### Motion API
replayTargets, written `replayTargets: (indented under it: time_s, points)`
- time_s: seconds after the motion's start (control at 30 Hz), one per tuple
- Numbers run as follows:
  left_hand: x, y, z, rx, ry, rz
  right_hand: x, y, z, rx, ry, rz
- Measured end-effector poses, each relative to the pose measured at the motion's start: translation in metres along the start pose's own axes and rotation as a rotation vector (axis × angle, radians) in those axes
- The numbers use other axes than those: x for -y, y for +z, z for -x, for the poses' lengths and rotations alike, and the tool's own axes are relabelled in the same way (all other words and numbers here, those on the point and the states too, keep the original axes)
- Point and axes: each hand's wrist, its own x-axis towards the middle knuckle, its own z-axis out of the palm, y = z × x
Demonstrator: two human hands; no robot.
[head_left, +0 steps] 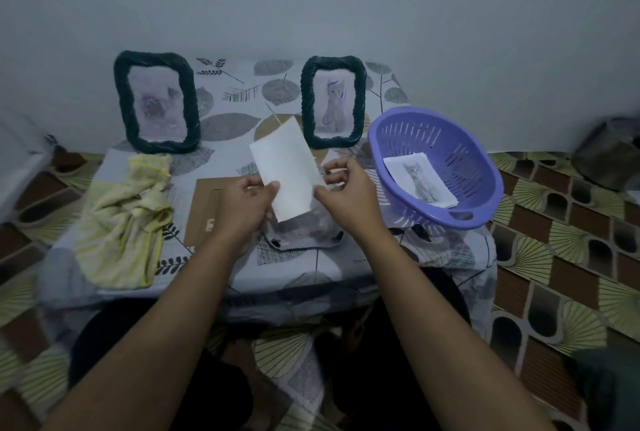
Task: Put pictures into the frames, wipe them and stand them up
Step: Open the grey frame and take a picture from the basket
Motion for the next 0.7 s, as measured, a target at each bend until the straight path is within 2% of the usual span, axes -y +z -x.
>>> replayTargets:
  time_s: [0.1,0.2,0.3,0.43,0.7]
  points:
    - [0.001,-0.002,0.003,-0.022,0.187,-0.323,-0.012,-0.007,-0.006,0.097,0.129,0.037]
    - [0.002,0.002,0.002,-0.056,0.293,-0.512,-0.019,-0.015,-0.010,0.127,0.180,0.066]
    - [0.011,0.004,-0.004,-0.063,0.326,-0.555,-0.026,-0.020,-0.011,0.122,0.180,0.115]
    - [0.019,0.003,-0.010,-0.076,0.317,-0.642,-0.038,-0.024,-0.009,0.215,0.214,0.161]
    - [0.026,0.001,-0.011,-0.059,0.284,-0.683,-0.045,-0.024,-0.011,0.244,0.202,0.341]
